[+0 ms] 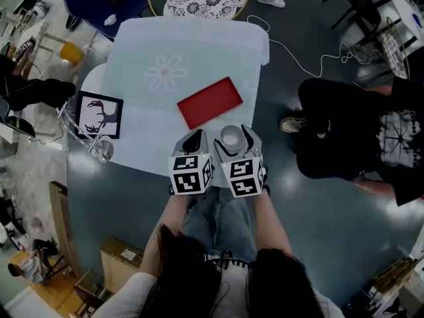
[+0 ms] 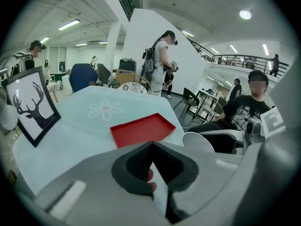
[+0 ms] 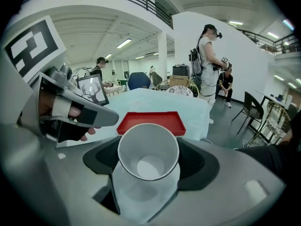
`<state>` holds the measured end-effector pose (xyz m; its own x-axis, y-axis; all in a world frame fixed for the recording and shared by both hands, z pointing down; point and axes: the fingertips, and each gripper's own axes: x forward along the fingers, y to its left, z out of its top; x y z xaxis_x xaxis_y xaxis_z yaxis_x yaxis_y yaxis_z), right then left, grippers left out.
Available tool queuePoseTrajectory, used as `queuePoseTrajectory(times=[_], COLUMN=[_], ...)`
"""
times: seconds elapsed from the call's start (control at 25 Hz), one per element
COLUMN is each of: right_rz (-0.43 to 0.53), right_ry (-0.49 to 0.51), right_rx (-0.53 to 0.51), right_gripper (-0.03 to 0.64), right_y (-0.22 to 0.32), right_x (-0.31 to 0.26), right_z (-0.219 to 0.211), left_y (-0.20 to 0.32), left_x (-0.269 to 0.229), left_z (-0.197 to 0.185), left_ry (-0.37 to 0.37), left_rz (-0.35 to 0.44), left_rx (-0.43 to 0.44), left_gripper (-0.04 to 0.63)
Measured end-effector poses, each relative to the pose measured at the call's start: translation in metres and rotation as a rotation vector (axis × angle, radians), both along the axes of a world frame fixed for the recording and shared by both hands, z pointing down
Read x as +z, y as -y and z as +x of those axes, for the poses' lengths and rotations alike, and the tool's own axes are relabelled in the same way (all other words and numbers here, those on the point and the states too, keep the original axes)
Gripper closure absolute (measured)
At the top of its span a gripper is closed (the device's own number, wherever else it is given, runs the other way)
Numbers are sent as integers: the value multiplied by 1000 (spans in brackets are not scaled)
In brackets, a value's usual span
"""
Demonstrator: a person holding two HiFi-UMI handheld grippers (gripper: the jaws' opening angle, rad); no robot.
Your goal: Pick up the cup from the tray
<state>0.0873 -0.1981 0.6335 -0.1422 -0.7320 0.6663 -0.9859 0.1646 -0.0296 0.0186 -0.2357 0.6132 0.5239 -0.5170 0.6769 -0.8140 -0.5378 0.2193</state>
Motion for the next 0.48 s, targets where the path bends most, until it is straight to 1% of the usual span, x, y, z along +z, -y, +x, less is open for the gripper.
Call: queuePoseTrajectory(times=[0.12,0.2,0.28,0.48], right_rz=[5,6,8,20], right_ry=[-11,26,77,114], right_rx=[1,8,28,41], right_gripper=[225,221,186,167], right_y=[1,0,0,1], right_x=[1,0,-1,-5], right_z=[-3,-5,-6,-3], left_y=[-2,-4,-4,-3], left_x=[2,2,2,4], left_z=[2,1,0,0], left_ry=[8,7,1,-14], left_rz=[2,-4,-12,-16], left_rx=[12,5,-13,-31], left_gripper=[595,595,595,594])
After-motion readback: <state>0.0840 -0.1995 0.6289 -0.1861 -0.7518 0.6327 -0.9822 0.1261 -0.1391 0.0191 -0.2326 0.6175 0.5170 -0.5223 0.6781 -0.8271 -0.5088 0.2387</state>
